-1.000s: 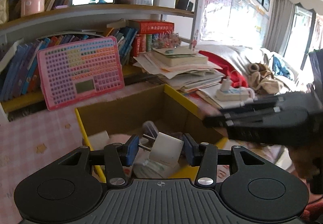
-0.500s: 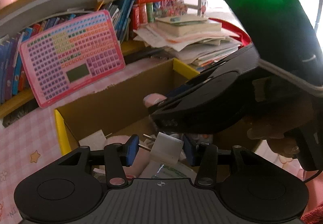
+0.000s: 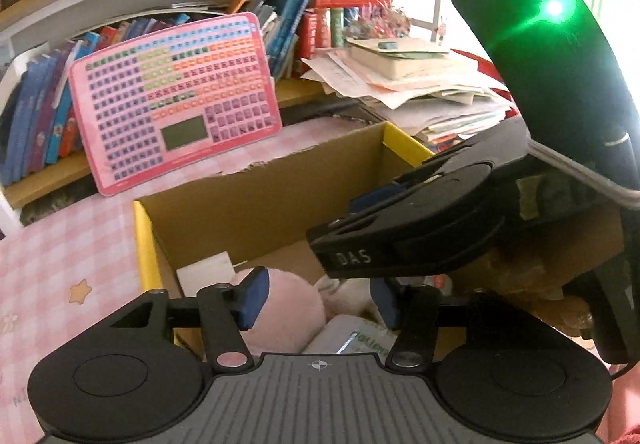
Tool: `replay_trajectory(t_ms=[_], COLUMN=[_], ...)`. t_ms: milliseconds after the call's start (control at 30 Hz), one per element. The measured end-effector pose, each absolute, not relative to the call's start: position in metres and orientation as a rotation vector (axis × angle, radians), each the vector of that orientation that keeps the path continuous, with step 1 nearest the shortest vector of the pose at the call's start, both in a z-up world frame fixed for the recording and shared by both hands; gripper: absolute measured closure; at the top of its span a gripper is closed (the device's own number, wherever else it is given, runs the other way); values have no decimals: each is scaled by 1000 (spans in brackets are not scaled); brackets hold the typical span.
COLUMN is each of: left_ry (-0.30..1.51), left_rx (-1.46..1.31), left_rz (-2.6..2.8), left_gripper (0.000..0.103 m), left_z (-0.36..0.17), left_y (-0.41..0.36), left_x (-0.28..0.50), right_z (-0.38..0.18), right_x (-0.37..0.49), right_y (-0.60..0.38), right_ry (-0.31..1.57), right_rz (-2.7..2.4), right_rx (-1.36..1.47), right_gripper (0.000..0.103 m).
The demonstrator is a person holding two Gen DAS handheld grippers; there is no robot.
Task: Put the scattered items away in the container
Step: 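Lower both items into the yellow box and open both tools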
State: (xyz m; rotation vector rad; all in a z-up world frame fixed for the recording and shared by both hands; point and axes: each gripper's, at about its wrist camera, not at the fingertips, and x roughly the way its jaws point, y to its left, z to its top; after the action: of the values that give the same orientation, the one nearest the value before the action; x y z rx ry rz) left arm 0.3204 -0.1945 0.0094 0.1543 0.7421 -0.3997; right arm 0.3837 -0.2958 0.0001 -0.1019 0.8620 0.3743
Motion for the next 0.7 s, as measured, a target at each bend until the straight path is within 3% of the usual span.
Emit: replay_trajectory(t_ms=[67, 500, 700], left_ry=[730, 604, 566], left_rx=[148, 119, 109], left_rz=[-391, -383, -353], left_gripper=[39, 23, 22], left_z=[13, 46, 53], left_y=[-194, -169, -143], left_x=[316, 262, 225], right_z=[2, 35, 50], right_x=[381, 326, 290], right_y=[-295, -283, -273], right_ry=[859, 761, 706], right_rz=[372, 334, 338], right_rx=[-101, -98, -91], right_gripper=[68, 59, 56])
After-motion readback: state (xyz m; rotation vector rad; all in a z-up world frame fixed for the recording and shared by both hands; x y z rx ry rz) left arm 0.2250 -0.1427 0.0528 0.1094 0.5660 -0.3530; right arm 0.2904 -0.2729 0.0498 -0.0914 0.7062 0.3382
